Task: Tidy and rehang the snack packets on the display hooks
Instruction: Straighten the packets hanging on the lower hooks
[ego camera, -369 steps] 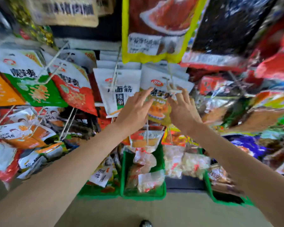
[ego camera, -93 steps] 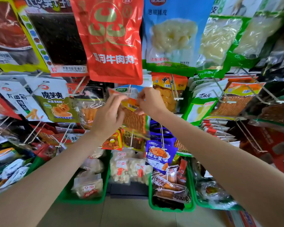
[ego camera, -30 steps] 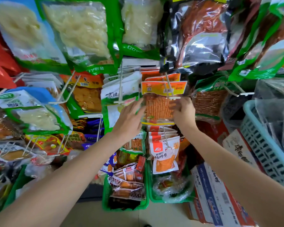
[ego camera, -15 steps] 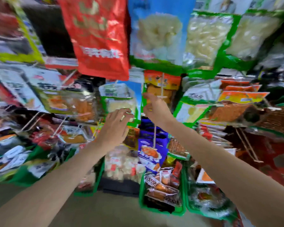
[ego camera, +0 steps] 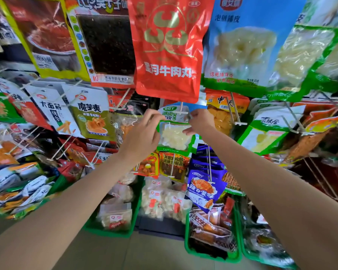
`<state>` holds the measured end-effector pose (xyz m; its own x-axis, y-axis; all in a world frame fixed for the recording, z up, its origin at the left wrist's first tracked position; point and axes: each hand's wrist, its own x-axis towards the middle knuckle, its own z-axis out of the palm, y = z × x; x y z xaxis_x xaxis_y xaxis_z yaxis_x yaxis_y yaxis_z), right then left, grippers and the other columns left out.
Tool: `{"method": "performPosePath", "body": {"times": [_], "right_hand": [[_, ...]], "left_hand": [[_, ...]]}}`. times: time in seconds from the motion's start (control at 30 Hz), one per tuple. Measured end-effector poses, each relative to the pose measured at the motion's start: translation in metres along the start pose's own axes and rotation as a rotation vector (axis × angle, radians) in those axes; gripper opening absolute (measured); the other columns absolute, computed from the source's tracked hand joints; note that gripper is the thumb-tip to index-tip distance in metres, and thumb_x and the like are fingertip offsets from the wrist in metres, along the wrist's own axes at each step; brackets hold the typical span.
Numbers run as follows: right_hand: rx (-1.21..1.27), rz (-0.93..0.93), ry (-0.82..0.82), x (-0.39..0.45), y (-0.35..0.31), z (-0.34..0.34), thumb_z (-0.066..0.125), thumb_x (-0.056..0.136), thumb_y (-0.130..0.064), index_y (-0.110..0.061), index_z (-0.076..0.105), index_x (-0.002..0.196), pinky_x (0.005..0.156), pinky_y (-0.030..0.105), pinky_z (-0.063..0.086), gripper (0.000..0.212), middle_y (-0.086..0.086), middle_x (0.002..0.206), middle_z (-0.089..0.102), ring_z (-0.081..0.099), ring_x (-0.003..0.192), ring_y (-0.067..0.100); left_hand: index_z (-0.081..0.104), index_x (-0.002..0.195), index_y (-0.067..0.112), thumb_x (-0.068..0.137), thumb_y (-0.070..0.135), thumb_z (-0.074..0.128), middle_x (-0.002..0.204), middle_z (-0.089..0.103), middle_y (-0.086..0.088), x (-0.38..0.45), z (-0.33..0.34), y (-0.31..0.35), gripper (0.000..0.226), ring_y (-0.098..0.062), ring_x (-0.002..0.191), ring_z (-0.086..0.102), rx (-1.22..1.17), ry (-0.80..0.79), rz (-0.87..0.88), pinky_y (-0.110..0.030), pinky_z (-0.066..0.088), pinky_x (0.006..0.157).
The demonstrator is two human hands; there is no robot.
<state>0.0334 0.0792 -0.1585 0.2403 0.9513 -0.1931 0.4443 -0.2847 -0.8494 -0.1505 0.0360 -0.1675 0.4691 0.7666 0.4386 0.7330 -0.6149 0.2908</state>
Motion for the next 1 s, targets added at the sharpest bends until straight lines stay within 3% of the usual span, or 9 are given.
{"method": "performPosePath", "body": {"times": [0.03, 0.1, 0.23, 0.37, 0.5, 0.67, 0.77, 0.87, 1.0], "right_hand": [[-0.004, 0.015, 0.023, -0.002, 0.0, -0.002, 0.043, 0.095, -0.003, -0.001, 0.048, 0.126, 0.044, 0.02, 0.052, 0.031, 0.018, 0.129, 0.054, 0.07, 0.079, 0.034], [-0.013, 0.025, 0.046, -0.009, 0.0, -0.008, 0.042, 0.094, 0.001, 0.0, 0.048, 0.128, 0.055, 0.026, 0.057, 0.034, 0.018, 0.137, 0.046, 0.07, 0.083, 0.035], [-0.112, -0.106, 0.021, -0.036, 0.0, -0.019, 0.052, 0.086, 0.007, 0.006, 0.057, 0.112, 0.076, 0.043, 0.057, 0.027, 0.014, 0.111, 0.058, 0.068, 0.088, 0.037], [-0.076, -0.219, -0.007, -0.067, -0.012, -0.052, 0.042, 0.086, 0.009, 0.005, 0.06, 0.091, 0.069, 0.042, 0.057, 0.019, 0.008, 0.075, 0.057, 0.07, 0.075, 0.037], [0.046, -0.213, -0.008, -0.084, -0.013, -0.097, 0.039, 0.082, 0.015, -0.005, 0.054, 0.066, 0.05, 0.028, 0.058, 0.029, 0.009, 0.057, 0.055, 0.064, 0.042, 0.016], [0.205, -0.315, 0.0, -0.092, -0.013, -0.172, 0.044, 0.086, 0.01, -0.004, 0.055, 0.076, 0.037, 0.015, 0.047, 0.021, 0.0, 0.038, 0.057, 0.058, 0.034, 0.008], [0.25, -0.374, 0.021, -0.095, -0.005, -0.218, 0.048, 0.089, 0.003, -0.001, 0.055, 0.087, 0.039, 0.014, 0.045, 0.008, 0.011, 0.051, 0.06, 0.06, 0.038, 0.008], [0.264, -0.417, 0.043, -0.095, 0.001, -0.259, 0.061, 0.085, -0.004, -0.003, 0.055, 0.08, 0.045, 0.015, 0.05, 0.007, 0.0, 0.047, 0.063, 0.063, 0.043, 0.008], [0.251, -0.535, 0.153, -0.09, -0.008, -0.306, 0.07, 0.079, -0.008, 0.0, 0.055, 0.085, 0.039, 0.016, 0.046, 0.018, -0.001, 0.041, 0.059, 0.059, 0.037, 0.005]], "left_hand": [[0.053, 0.115, 0.004, 0.082, -0.005, 0.05, 0.116, 0.048, -0.012, 0.003, -0.002, 0.0, 0.034, -0.011, 0.046, 0.043, -0.019, 0.009, -0.008, -0.024, 0.035, 0.037], [0.051, 0.121, 0.005, 0.085, -0.003, 0.048, 0.121, 0.047, -0.011, 0.008, -0.005, 0.003, 0.037, -0.018, 0.049, 0.048, -0.043, 0.035, -0.008, -0.031, 0.04, 0.04], [0.048, 0.13, 0.009, 0.088, 0.002, 0.043, 0.13, 0.046, -0.005, 0.017, -0.005, 0.019, 0.043, -0.013, 0.046, 0.041, -0.064, 0.054, 0.036, -0.025, 0.031, 0.042], [0.049, 0.131, 0.01, 0.089, 0.013, 0.043, 0.132, 0.051, -0.004, 0.029, -0.004, 0.05, 0.043, -0.021, 0.065, 0.054, -0.1, 0.038, 0.102, -0.032, 0.041, 0.06], [0.054, 0.122, 0.01, 0.091, 0.018, 0.052, 0.123, 0.053, -0.005, 0.053, 0.003, 0.08, 0.032, -0.027, 0.085, 0.063, -0.178, -0.054, 0.075, -0.035, 0.044, 0.081], [0.056, 0.114, 0.008, 0.09, 0.022, 0.056, 0.109, 0.059, -0.011, 0.096, -0.008, 0.131, 0.029, -0.03, 0.087, 0.062, -0.294, 0.033, 0.033, -0.035, 0.045, 0.071], [0.059, 0.082, 0.017, 0.089, 0.02, 0.058, 0.063, 0.058, 0.005, 0.124, -0.012, 0.161, 0.008, -0.014, 0.05, 0.057, -0.567, -0.106, -0.074, -0.027, 0.035, 0.044], [0.054, 0.074, 0.018, 0.09, 0.013, 0.056, 0.066, 0.049, 0.002, 0.148, -0.013, 0.2, 0.017, -0.002, 0.037, 0.053, -0.771, -0.126, -0.146, -0.017, 0.04, 0.038], [0.057, 0.074, 0.02, 0.089, 0.013, 0.057, 0.072, 0.057, 0.006, 0.183, -0.025, 0.25, 0.016, -0.001, 0.039, 0.056, -0.757, 0.023, -0.092, -0.014, 0.044, 0.042]]}}
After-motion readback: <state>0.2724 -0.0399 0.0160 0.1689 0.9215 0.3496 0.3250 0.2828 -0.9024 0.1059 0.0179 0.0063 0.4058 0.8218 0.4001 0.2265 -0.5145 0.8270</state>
